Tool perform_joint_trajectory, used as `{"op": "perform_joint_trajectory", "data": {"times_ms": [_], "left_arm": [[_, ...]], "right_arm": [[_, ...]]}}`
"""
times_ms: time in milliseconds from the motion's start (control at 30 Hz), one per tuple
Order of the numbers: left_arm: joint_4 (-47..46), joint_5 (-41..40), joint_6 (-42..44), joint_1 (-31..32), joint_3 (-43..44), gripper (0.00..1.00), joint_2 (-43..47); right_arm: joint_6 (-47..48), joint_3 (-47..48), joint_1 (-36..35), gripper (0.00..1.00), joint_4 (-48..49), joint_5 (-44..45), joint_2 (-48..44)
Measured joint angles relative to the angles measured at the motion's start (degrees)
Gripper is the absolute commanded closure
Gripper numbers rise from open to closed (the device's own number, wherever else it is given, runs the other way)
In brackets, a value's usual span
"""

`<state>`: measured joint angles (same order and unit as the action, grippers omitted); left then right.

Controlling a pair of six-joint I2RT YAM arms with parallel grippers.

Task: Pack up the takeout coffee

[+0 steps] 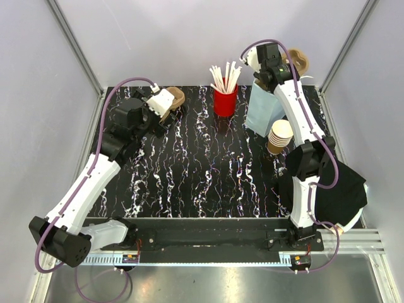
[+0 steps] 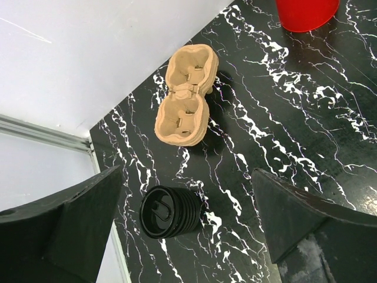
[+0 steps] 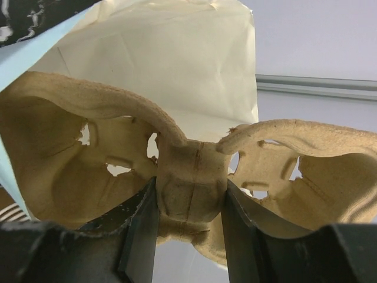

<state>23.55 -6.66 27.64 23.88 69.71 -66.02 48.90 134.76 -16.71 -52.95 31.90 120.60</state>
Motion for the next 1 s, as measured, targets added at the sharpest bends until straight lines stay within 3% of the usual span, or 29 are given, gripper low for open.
{"op": "perform_joint_trajectory", "data": {"times_ms": [267,467,800,1000], "left_arm": [[0.8,0.2,-0.7,0.0,0.0,0.01,0.4],[0.8,0.4,-1.0,0.0,0.0,0.01,1.3],[0.9,0.5,-1.3,-0.1,0.0,0.01,3.3],[0.9,0.6,-1.8,-0.2,-0.7,0.01,4.4]], "right_arm": [[-3.8,7.7,-2.6,0.57,-10.7,-3.1,0.0],[-6.8,7.8,-5.9,0.57,-16.5,-5.7,0.0],[-11.4,6.7,-12.9,0.57,-22.1,-6.6,-0.1],[-15.5,11.6,-17.6,0.58,-23.5,-7.6,0.3]]}}
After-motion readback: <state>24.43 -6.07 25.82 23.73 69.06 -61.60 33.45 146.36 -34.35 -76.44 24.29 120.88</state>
